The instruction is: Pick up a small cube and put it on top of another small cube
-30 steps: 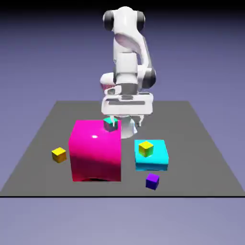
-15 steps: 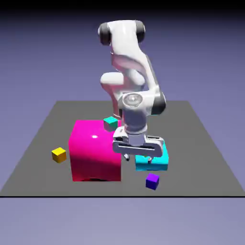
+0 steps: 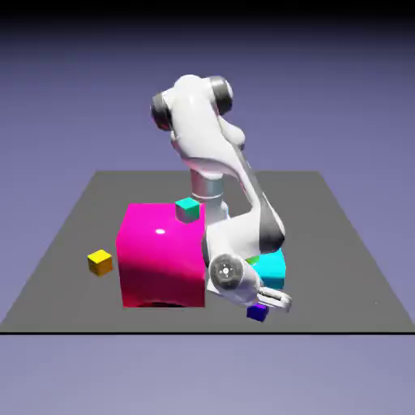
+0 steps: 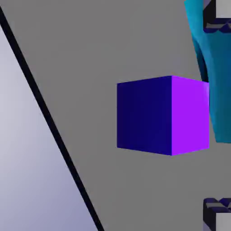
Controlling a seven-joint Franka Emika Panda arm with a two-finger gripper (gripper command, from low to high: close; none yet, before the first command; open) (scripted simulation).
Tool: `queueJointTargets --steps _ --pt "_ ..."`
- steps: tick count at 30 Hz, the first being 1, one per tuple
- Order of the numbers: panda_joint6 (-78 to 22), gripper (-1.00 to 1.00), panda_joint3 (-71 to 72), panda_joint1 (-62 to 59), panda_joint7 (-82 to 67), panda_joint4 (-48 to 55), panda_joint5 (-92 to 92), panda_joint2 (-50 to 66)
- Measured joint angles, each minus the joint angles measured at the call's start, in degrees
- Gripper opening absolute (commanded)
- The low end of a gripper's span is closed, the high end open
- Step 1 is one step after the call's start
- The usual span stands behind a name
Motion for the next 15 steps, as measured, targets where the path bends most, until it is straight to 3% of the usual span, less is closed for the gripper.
queueJointTargets --steps 1,3,7,15 --pt "1.17 -1.00 -0.08 0.18 -0.06 -0.71 -0.05 0.45" --pt "1.18 -1.00 -0.08 0.18 -0.08 -0.71 0.00 0.45" --pt "-7.93 -1.00 0.25 -0.38 -0.91 3.78 -0.12 -3.99" --pt "-15.60 -1.00 -3.17 10.85 -19.99 -7.18 -8.31 -20.60"
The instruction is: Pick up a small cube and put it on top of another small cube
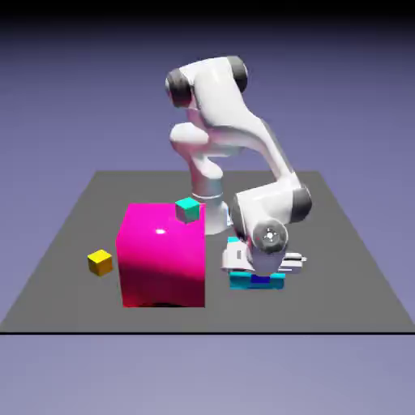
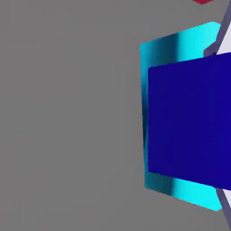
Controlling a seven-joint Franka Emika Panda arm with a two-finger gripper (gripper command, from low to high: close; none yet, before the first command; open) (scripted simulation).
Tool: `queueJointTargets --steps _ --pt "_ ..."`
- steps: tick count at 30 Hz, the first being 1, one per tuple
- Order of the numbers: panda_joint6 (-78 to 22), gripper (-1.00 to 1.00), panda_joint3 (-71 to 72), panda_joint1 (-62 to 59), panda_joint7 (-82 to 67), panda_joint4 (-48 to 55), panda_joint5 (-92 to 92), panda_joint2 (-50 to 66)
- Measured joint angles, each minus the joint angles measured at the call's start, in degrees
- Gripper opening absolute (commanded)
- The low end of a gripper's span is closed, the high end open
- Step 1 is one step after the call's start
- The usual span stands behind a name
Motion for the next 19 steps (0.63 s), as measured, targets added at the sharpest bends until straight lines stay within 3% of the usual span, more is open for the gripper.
queueJointTargets --steps 8,12,13,15,19 --pt "-6.33 -1.00 -2.83 9.28 -15.76 -9.05 -6.78 -13.72" --pt "2.87 -1.00 -3.46 8.69 -14.94 -17.35 -7.90 -12.71" --pt "3.29 1.00 -3.49 8.67 -14.91 -17.73 -7.95 -12.67" --pt "3.29 1.00 -3.49 8.66 -14.88 -17.73 -8.09 -12.67" --pt "-5.91 1.00 -2.85 9.24 -15.72 -9.43 -6.95 -13.67"
